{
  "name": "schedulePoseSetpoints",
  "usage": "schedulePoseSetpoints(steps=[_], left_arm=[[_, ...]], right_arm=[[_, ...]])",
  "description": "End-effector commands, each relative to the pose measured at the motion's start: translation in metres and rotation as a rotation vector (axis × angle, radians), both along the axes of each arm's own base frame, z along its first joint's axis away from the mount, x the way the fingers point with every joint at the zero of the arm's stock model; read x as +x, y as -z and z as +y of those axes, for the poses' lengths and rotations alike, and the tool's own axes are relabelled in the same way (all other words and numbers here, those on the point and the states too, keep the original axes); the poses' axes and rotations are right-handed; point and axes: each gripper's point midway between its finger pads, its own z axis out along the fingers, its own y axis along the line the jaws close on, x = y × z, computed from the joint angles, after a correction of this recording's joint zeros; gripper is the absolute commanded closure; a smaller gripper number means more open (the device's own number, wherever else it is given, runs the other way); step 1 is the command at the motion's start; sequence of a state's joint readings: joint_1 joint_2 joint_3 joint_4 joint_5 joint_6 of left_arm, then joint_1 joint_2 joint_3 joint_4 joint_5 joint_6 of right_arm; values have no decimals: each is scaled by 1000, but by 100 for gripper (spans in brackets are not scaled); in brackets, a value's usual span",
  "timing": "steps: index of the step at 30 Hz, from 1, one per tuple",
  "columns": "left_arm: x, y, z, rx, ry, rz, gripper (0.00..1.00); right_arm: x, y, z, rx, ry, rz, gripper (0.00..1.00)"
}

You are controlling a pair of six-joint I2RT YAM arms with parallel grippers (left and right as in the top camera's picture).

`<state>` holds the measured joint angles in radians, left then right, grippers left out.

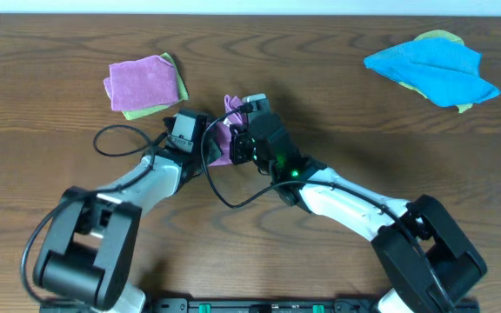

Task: Fold the cloth
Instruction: 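Fold the strip in half, right end over onto the left end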

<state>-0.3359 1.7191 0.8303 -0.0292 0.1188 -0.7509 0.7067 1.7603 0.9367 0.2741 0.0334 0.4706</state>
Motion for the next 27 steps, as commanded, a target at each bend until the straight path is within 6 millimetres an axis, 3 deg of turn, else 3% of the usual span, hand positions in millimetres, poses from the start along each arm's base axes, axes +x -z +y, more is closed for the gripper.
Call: schedulePoseSetpoints(steps=[1, 8, 11, 21, 27], left_arm=[[10, -34, 11, 81, 26, -92, 95], [3, -64, 28, 165, 23, -142, 94], [1, -70, 45, 221, -22, -146, 95], [-2, -78, 113, 287, -187, -108, 94], [-8, -74, 132, 306, -216, -73, 94]], right_arm=[[0, -7, 8, 23, -9, -1, 99], [0, -7, 8, 24, -9, -2, 99], [-2, -7, 10, 27, -16, -2, 99], [-5, -22, 30, 22, -65, -37, 99], [-5, -16, 34, 13, -75, -27, 99]])
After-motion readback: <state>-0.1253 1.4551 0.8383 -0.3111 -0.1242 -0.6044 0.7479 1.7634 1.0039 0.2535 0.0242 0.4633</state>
